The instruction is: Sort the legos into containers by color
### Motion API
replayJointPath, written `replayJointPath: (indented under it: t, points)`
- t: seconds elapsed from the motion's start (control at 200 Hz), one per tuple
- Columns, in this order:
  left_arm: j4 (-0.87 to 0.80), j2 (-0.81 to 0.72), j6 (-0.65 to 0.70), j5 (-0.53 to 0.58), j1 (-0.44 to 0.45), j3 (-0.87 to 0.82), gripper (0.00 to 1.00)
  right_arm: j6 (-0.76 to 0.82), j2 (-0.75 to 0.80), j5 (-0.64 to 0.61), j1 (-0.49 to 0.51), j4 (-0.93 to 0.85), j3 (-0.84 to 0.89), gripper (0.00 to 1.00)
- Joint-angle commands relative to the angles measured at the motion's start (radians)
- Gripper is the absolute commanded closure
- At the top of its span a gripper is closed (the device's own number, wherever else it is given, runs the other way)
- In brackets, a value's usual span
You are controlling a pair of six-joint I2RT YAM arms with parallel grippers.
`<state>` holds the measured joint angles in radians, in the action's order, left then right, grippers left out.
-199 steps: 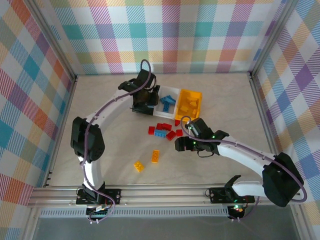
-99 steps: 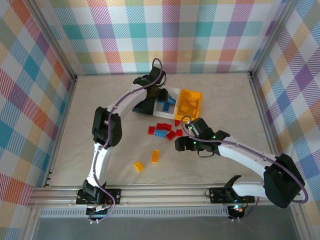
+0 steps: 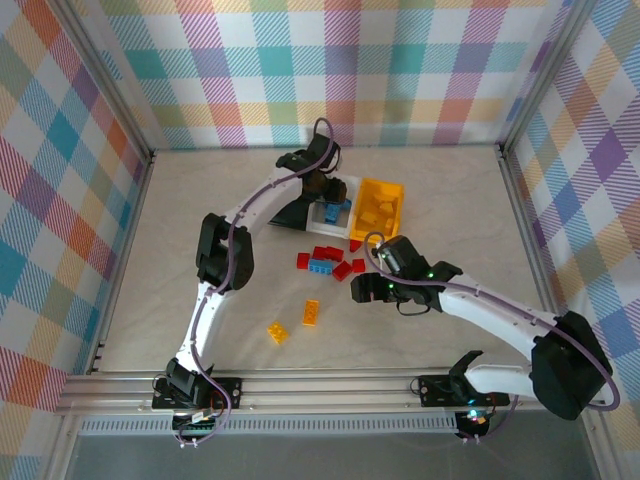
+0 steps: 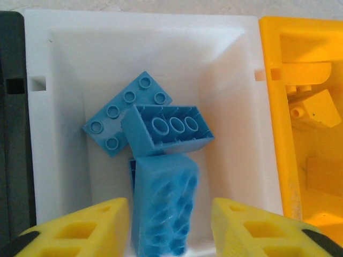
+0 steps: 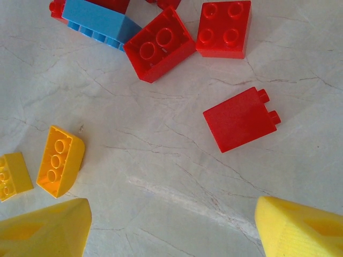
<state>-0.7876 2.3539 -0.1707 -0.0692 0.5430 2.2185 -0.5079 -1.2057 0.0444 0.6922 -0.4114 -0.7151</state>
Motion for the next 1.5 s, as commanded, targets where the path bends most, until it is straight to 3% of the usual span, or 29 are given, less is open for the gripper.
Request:
replayJointPath:
  t: [0.0,0.32,0.62,0.855,1.04,1.5]
  points:
    - [-0.022,0.001,-0.005,-0.006,0.009,0.029,0.5,0.02,0.029,-0.008,-0.007,-0.021,0.002,0.2]
    - [-0.018,-0.137,0.002,0.005,0.033,-0.04,0.45,0.03,0.023,0.017,-0.005,-0.014,-0.004,0.2]
    - [0.148,-0.567,-0.07,0.042,0.016,-0.557,0.39,0.178,-0.117,0.118,0.051,0.03,-0.13,0.21]
    - [0.175,-0.845,-0.127,0.093,-0.068,-0.921,0.37,0.36,-0.33,0.168,0.07,0.008,-0.332,0.21]
    - [0.237,-1.04,-0.204,0.001,-0.217,-1.175,0.36,0.499,-0.509,0.179,0.07,-0.028,-0.503,0.21]
    - [0.218,-1.203,-0.197,-0.044,-0.298,-1.34,0.32,0.643,-0.759,0.107,0.058,-0.145,-0.772,0.21]
